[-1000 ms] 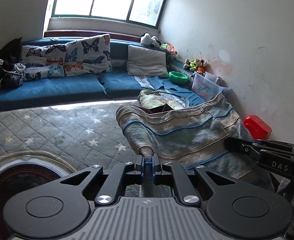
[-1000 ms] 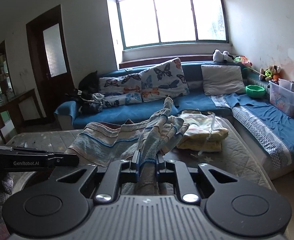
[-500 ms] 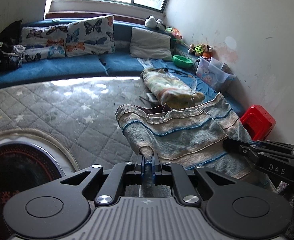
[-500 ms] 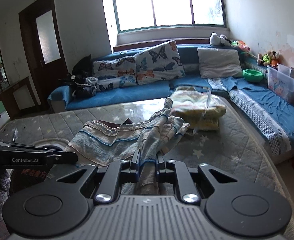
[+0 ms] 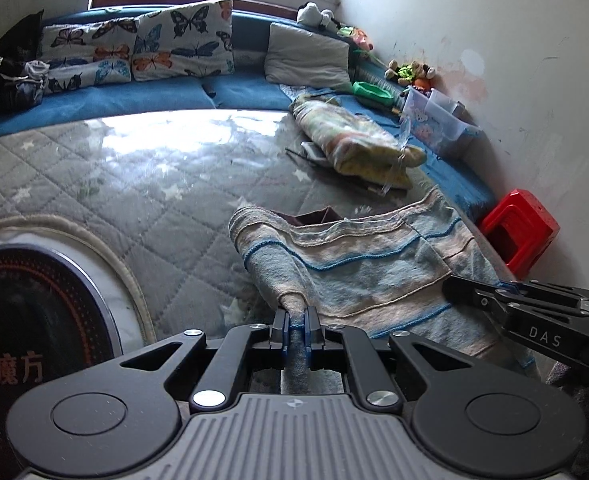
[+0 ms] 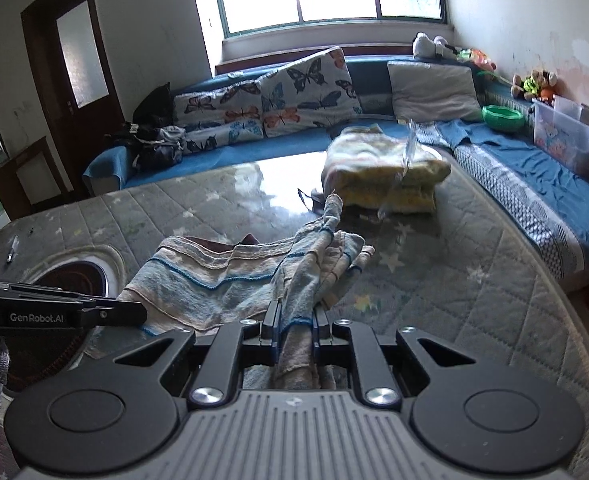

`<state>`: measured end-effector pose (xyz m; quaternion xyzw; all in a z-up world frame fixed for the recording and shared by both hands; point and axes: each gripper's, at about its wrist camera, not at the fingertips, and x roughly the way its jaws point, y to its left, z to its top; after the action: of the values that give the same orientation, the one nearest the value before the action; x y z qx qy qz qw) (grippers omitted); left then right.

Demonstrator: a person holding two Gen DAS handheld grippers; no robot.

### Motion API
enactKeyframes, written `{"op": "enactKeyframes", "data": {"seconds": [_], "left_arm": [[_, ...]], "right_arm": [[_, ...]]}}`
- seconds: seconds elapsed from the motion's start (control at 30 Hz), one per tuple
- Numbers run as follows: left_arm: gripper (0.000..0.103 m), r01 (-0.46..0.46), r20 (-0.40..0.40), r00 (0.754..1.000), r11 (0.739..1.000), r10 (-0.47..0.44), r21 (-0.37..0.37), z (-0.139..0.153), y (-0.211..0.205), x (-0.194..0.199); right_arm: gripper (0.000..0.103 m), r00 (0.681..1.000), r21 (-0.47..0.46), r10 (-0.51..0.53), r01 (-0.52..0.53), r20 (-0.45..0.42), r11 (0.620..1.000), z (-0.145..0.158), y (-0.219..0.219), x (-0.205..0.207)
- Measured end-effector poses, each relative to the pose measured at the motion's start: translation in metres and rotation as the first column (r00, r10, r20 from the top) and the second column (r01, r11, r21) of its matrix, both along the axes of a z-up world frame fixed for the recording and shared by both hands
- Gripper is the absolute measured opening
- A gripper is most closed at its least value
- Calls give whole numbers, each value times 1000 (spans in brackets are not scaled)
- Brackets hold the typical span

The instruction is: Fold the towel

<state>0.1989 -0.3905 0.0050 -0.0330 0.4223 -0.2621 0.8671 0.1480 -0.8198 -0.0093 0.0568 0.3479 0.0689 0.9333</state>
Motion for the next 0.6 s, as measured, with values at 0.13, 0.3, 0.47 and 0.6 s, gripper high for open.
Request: {"op": "enactKeyframes", "data": {"seconds": [0.13,0.3,0.47,0.6], "left_arm": [[8,-4,-19,1000,1000,4,7,-8,3,1],[9,-3,-27,1000,1000,4,10,-14,6,1],[9,-16,-21,1000,1000,16,20,-15,4,1],[10,-14,-22,1000,1000,15,25,-15,4,0]], "right_arm": [[14,999,5,-20,20,-32,1000,-14,-4,3],[21,997,10,-41,42,-58,999,-23,-11,4],[24,997,-2,-62,62,-47,998,-21,-12,0],[24,997,-16,-70,70,-12,997,-18,-16,-9]]}}
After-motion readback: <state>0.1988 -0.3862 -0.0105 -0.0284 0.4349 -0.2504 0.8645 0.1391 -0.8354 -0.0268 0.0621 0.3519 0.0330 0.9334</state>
